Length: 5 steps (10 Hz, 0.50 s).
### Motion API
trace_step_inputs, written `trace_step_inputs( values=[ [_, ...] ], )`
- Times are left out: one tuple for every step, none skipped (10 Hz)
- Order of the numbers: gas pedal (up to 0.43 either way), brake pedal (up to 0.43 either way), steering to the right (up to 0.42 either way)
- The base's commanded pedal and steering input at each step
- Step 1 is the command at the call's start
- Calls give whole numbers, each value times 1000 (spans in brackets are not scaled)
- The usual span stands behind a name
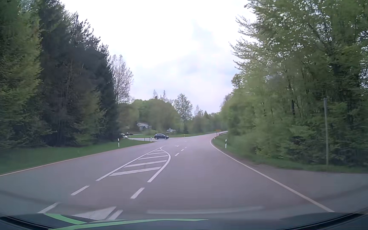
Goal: Follow the waypoints while adhering to traffic rules and regulations
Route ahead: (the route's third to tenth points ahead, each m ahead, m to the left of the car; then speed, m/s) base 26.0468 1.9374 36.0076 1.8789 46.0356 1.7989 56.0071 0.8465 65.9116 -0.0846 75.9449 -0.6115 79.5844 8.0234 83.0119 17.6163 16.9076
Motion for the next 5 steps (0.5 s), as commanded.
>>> trace_step_inputs(
  values=[
    [0,213,-4],
    [0,220,-3],
    [0,220,-3],
    [0,226,-4],
    [0,226,-4]
  ],
)
